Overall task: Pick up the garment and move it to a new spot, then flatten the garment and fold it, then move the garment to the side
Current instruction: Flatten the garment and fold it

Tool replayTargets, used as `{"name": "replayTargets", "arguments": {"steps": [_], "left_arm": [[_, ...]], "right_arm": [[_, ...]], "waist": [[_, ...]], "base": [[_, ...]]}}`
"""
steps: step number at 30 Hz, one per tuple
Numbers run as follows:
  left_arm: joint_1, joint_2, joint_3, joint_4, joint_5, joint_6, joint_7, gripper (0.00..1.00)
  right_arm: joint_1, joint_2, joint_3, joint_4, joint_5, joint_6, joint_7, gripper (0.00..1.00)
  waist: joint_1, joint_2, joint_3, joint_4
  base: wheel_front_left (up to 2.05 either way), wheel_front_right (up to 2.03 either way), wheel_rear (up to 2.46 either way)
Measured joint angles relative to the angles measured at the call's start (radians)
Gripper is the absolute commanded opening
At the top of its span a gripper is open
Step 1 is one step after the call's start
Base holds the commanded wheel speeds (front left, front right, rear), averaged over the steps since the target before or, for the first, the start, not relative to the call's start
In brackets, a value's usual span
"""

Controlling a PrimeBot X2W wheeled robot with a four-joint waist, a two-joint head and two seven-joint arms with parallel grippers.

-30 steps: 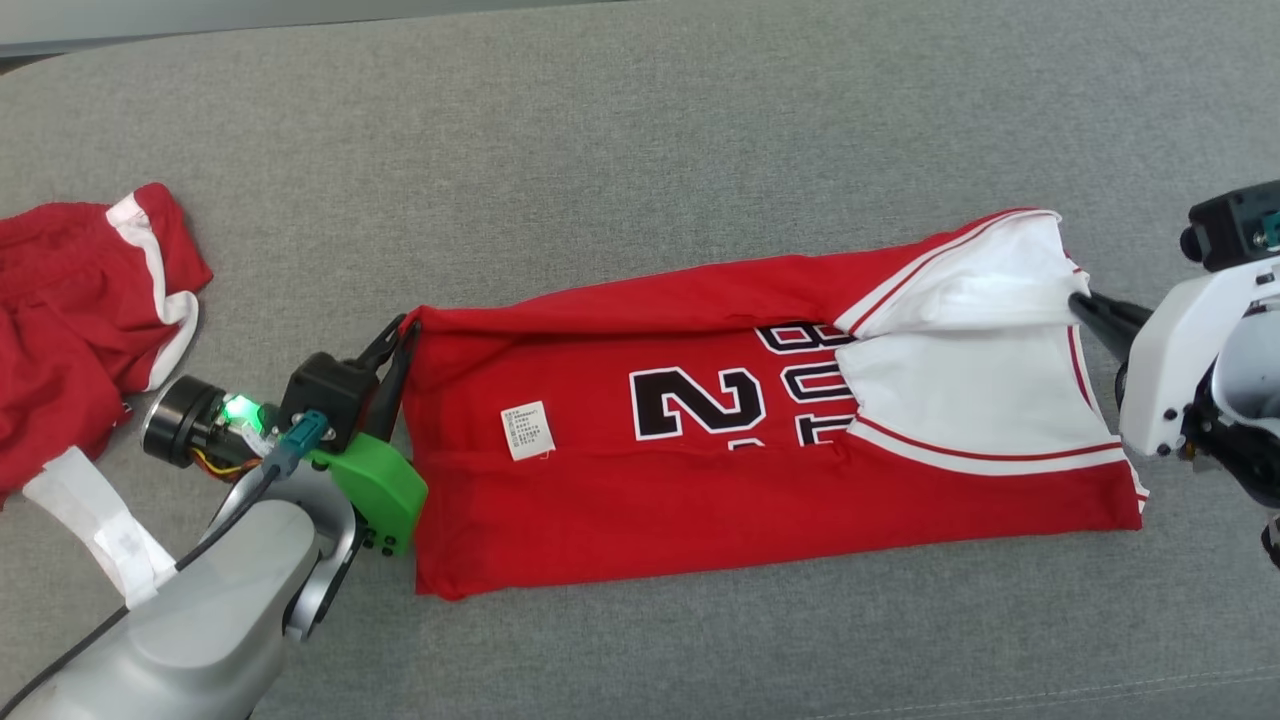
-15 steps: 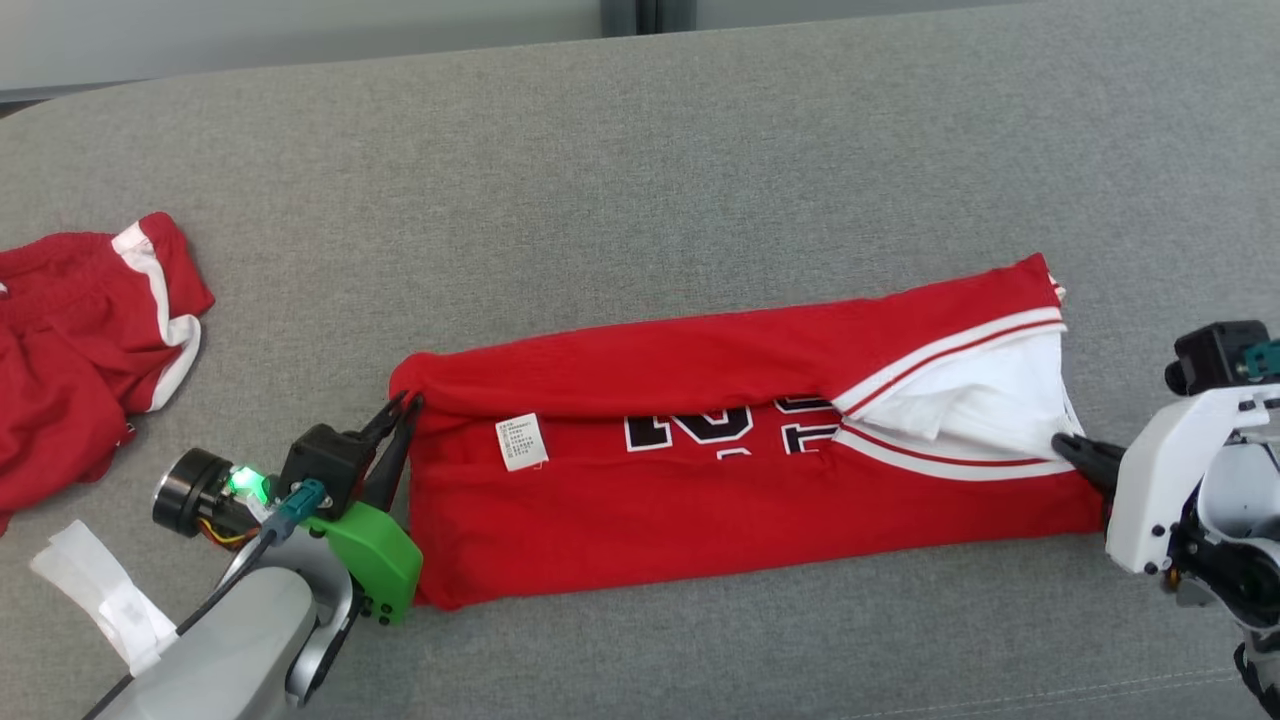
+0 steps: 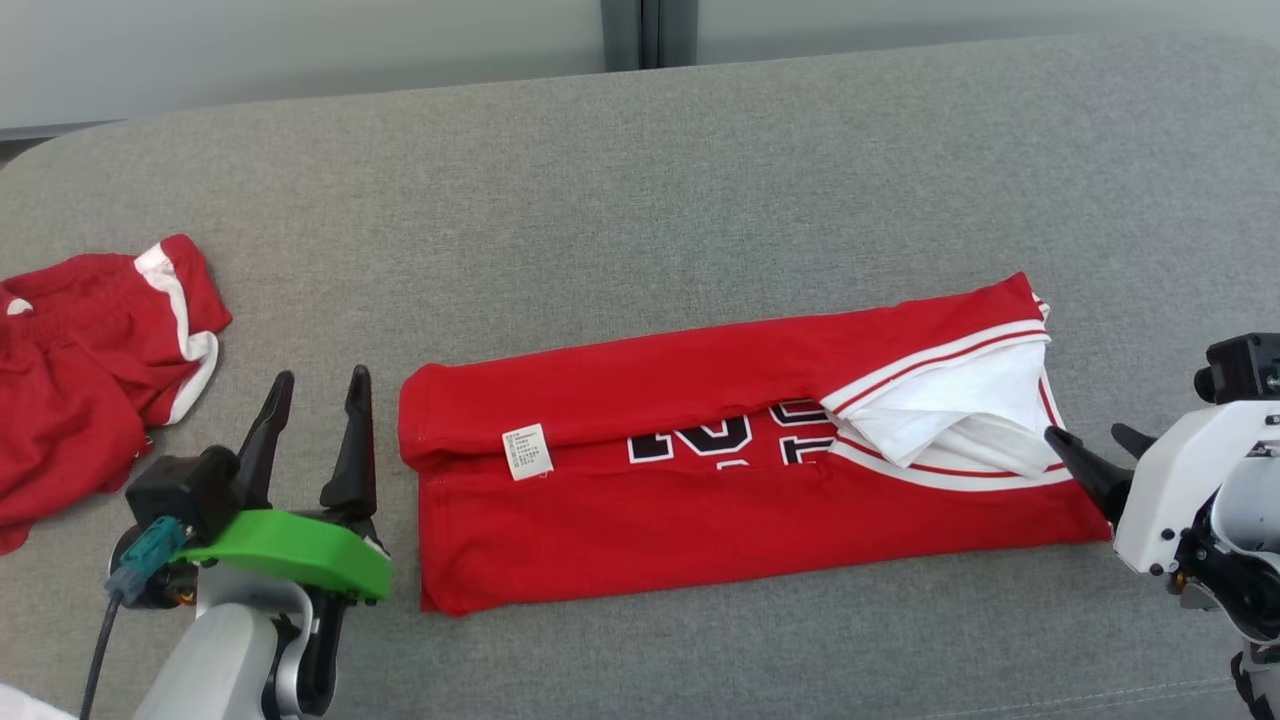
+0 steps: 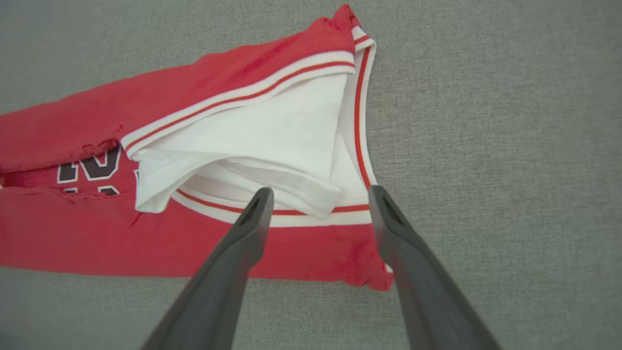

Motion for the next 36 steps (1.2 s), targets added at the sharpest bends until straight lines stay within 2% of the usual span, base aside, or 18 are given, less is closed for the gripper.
{"name": "replayTargets", "arguments": {"steps": [6, 13, 19, 26, 36], "left_arm": [[0.128, -0.096, 0.205, -0.079, 0.080, -0.060, 0.000, 1.00], [0.195, -0.160, 0.314, -0.102, 0.176, -0.106, 0.000, 1.00], [0.200, -0.190, 0.360, -0.102, 0.228, -0.131, 0.000, 1.00], [0.180, -0.203, 0.367, -0.078, 0.254, -0.154, 0.000, 1.00], [0.170, -0.213, 0.373, -0.066, 0.288, -0.167, 0.000, 1.00]], "right_arm": [[-0.027, 0.052, -0.074, 0.049, -0.079, 0.000, -0.039, 1.00], [-0.085, 0.084, -0.110, 0.191, -0.148, 0.000, -0.071, 1.00], [-0.157, 0.097, -0.126, 0.326, -0.195, 0.000, -0.128, 1.00], [-0.224, 0.098, -0.091, 0.473, -0.234, 0.000, -0.146, 1.00], [-0.284, 0.103, -0.077, 0.627, -0.270, 0.000, -0.185, 1.00]], "waist": [[0.0000, 0.0000, -0.040, 0.015], [0.0000, 0.0000, -0.070, 0.047], [0.0000, 0.0000, -0.059, 0.076], [0.0000, 0.0000, -0.018, 0.096], [0.0000, 0.0000, -0.009, 0.118]], "base": [[0.00, 0.00, 0.00], [0.00, 0.00, 0.00], [0.00, 0.00, 0.00], [0.00, 0.00, 0.00], [0.00, 0.00, 0.00]]}}
